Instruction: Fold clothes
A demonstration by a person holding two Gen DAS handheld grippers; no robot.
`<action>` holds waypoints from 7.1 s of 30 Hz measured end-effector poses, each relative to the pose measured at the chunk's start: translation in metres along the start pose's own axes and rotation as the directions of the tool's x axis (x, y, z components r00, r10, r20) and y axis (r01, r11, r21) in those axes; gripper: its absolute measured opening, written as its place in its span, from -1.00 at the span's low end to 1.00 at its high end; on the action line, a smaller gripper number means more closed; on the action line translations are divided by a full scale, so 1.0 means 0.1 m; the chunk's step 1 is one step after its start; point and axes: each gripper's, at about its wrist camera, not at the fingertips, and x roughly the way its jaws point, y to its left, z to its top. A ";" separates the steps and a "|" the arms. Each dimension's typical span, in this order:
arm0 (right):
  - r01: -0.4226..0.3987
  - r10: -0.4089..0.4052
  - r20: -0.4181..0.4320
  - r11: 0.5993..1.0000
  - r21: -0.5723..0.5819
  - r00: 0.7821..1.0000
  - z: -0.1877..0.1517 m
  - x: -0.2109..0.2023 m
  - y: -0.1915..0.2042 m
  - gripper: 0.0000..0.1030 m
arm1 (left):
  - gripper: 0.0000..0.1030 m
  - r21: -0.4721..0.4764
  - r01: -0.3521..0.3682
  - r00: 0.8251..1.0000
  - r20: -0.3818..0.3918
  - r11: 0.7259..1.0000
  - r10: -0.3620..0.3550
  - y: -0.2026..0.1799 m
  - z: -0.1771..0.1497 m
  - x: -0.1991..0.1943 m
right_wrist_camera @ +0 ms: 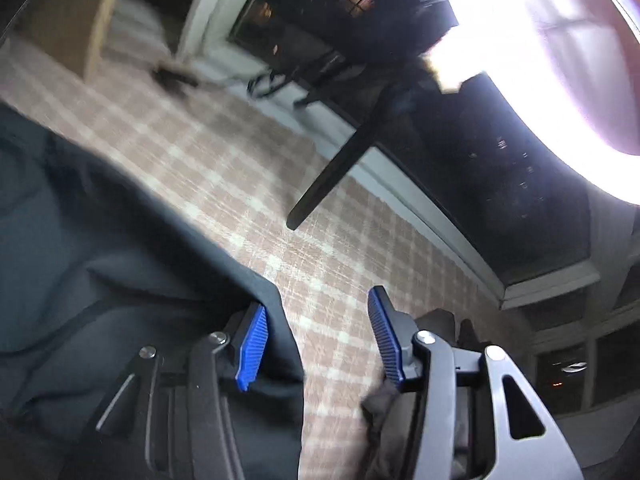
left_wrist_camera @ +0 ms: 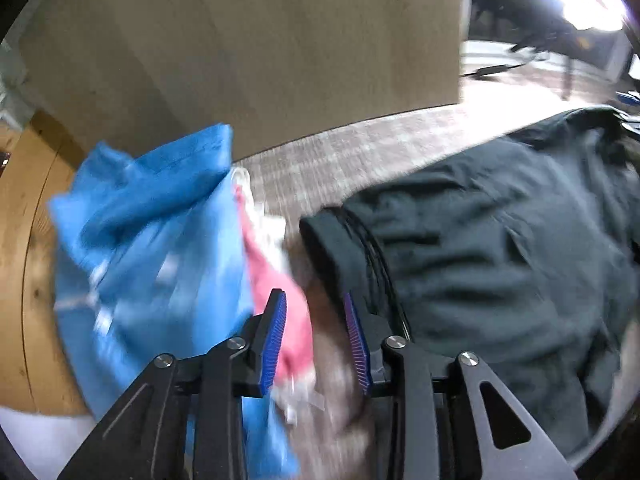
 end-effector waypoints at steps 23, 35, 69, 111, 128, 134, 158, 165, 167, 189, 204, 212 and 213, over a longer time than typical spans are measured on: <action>-0.311 0.373 -0.098 0.871 0.381 0.923 -2.69 -0.99 0.67 0.24 | 0.15 0.065 0.252 0.968 -0.024 0.966 -0.251 -0.80 -1.47 -0.22; -0.147 0.149 -0.042 0.988 0.052 0.988 -2.33 -0.88 -0.17 -0.87 | 0.10 -0.114 0.082 0.997 0.012 0.990 -0.081 -0.96 -1.56 -0.52; -0.486 0.493 0.070 0.806 0.339 0.867 -2.76 0.27 -0.55 -0.78 | -0.16 -0.224 0.117 0.984 -0.105 0.968 -0.143 -0.70 -1.51 0.44; -0.277 0.470 -0.178 0.742 0.611 0.864 -4.29 0.11 -1.69 0.10 | -0.12 0.060 0.008 0.998 0.056 0.998 -0.011 -1.17 -1.29 -0.85; -0.358 0.316 0.169 0.811 0.462 0.934 -2.46 -0.27 -2.18 0.21 | -0.12 0.430 0.266 0.947 0.052 0.863 -0.318 -3.39 -0.24 -0.63; -0.349 0.338 0.089 0.895 0.278 0.937 -1.58 0.42 -2.18 0.25 | -0.12 0.448 0.274 0.951 0.007 0.851 -0.310 -3.55 -0.17 -0.56; 0.063 -0.036 0.506 0.997 -0.036 0.862 -1.41 -0.75 -2.51 -0.49 | -0.38 0.440 0.488 0.872 -0.203 0.754 -0.446 -4.34 0.26 0.18; -0.256 0.262 0.051 0.962 -0.094 0.964 -2.33 0.15 -2.19 -0.46 | -0.37 0.497 0.509 0.860 -0.267 0.702 -0.435 -4.37 0.10 0.03; -0.332 0.333 0.074 0.943 -0.035 0.940 -2.43 -0.03 -2.32 -0.17 | -0.37 0.527 0.479 0.876 -0.242 0.702 -0.416 -4.35 0.11 -0.11; -0.397 0.397 0.015 0.917 -0.025 0.918 -2.01 0.01 -2.12 -0.55 | -0.34 0.495 0.413 0.905 -0.127 0.764 -0.406 -3.97 0.53 -0.18; -0.347 0.360 -0.057 0.923 0.167 0.931 -2.23 0.33 -3.00 -0.02 | -0.31 0.481 0.318 0.943 -0.075 0.817 -0.324 -3.45 1.09 0.02; -0.453 0.465 -0.043 0.876 0.162 0.884 -1.90 0.37 -3.28 0.11 | -0.31 0.487 0.275 0.960 -0.089 0.829 -0.266 -3.30 1.35 0.26; -0.458 0.472 -0.048 0.872 0.172 0.880 -1.89 0.44 -3.28 0.15 | -0.31 0.486 0.273 0.961 -0.096 0.830 -0.260 -3.27 1.35 0.30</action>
